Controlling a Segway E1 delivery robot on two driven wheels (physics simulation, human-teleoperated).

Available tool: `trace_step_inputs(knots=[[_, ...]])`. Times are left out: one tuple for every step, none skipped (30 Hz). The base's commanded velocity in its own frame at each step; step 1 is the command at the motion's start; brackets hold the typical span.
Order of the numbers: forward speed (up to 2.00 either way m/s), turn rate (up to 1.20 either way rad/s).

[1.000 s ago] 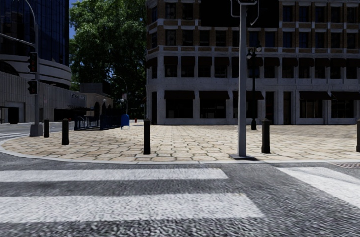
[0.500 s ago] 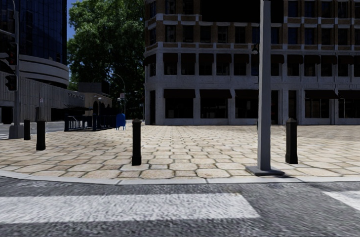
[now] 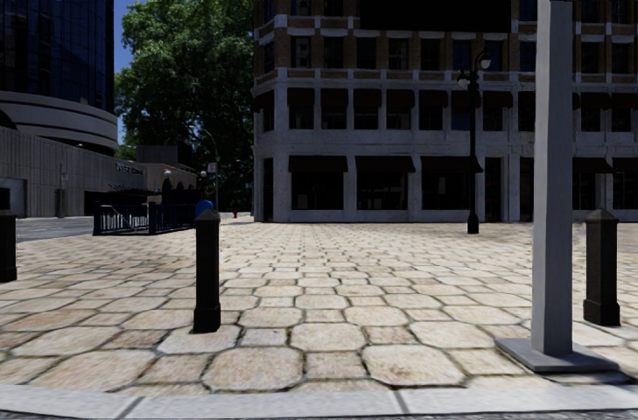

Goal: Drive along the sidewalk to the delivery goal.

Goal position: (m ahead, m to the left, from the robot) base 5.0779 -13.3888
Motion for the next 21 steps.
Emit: trace_step_inputs(knots=[[1.96,-0.27],[1.96,-0.27],[1.84,-0.29],[1.73,-0.29],[1.66,-0.29],[1.66,-0.29],[1.62,-0.29],[1.57,-0.30],[1.49,-0.34],[1.42,-0.38],[1.42,-0.38],[1.38,-0.40],[1.36,-0.41],[1.36,-0.41],[1.36,-0.41],[1.36,-0.41],[1.36,-0.41],[1.36,-0.41],[1.36,-0.41],[1.36,-0.41],[1.36,-0.41]])
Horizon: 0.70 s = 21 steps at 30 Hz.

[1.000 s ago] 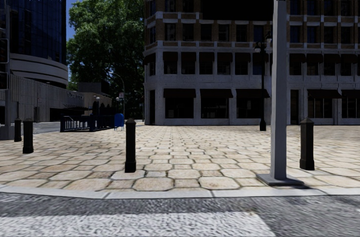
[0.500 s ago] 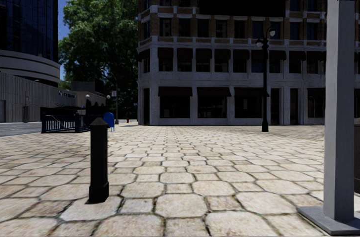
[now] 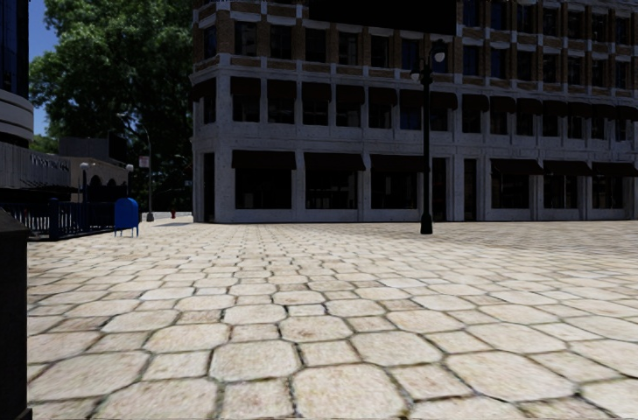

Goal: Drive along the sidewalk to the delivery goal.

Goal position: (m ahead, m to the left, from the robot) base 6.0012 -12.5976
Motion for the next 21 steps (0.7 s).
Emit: trace_step_inputs(knots=[[1.36,-0.41],[1.36,-0.41],[1.36,-0.41],[1.36,-0.41],[1.38,-0.41],[1.43,-0.41],[1.43,-0.41],[1.47,-0.41],[1.48,-0.41],[1.49,-0.41],[1.50,-0.41],[1.50,-0.41],[1.50,-0.41],[1.50,-0.41],[1.50,-0.41],[1.50,-0.41],[1.50,-0.43],[1.50,-0.53],[1.50,-0.58],[1.50,-0.60],[1.50,-0.60]])
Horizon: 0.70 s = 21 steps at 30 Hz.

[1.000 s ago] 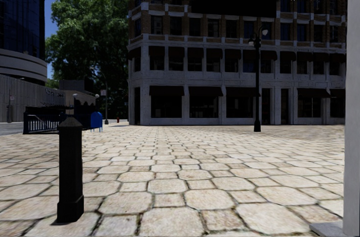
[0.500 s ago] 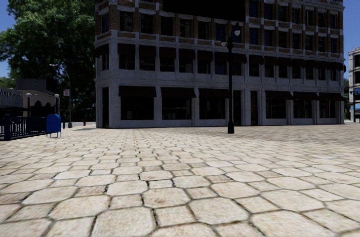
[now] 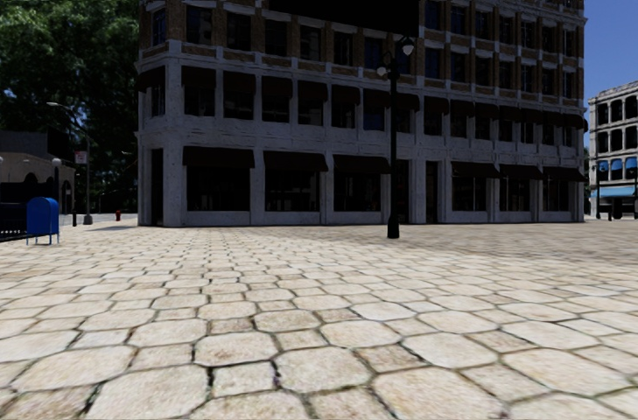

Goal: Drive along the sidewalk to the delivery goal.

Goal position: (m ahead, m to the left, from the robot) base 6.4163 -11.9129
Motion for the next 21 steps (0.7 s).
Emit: trace_step_inputs(knots=[[1.50,-0.60],[1.50,-0.61],[1.50,-0.61],[1.50,-0.61],[1.50,-0.61],[1.50,-0.61],[1.50,-0.61],[1.50,-0.61],[1.50,-0.61],[1.50,-0.61],[1.50,-0.61],[1.50,-0.61],[1.50,-0.61],[1.50,-0.61],[1.50,-0.61],[1.50,-0.61],[1.50,-0.61],[1.50,-0.61],[1.50,-0.61],[1.50,-0.61],[1.50,-0.61]])
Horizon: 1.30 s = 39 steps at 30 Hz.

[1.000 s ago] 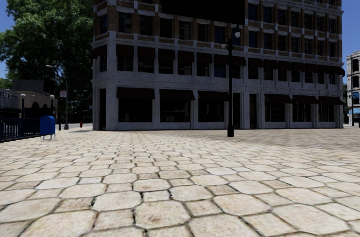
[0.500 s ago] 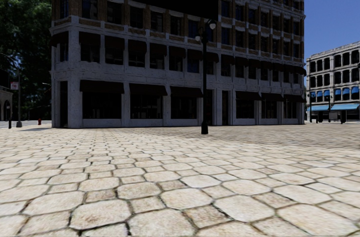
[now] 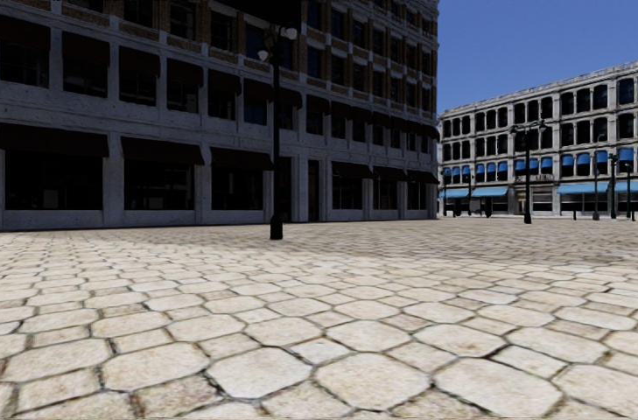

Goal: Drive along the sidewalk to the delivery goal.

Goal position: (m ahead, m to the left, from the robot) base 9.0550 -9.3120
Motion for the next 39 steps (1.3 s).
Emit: trace_step_inputs(knots=[[1.50,-0.61],[1.50,-0.61],[1.50,-0.61],[1.50,-0.61],[1.50,-0.61],[1.50,-0.61],[1.50,-0.61],[1.50,-0.61],[1.50,-0.61],[1.50,-0.61],[1.51,-0.61],[1.51,-0.61],[1.51,-0.61],[1.51,-0.61],[1.51,-0.61],[1.51,-0.61],[1.51,-0.61],[1.51,-0.61],[1.51,-0.61],[1.51,-0.61],[1.51,-0.61],[1.51,-0.61],[1.51,-0.61],[1.51,-0.61],[1.51,-0.61],[1.51,-0.61],[1.51,-0.61],[1.51,-0.61],[1.51,-0.61],[1.51,-0.61],[1.51,-0.61],[1.51,-0.61],[1.51,-0.61],[1.51,-0.61],[1.51,-0.61],[1.51,-0.61],[1.51,-0.61],[1.51,-0.61],[1.51,-0.61]])
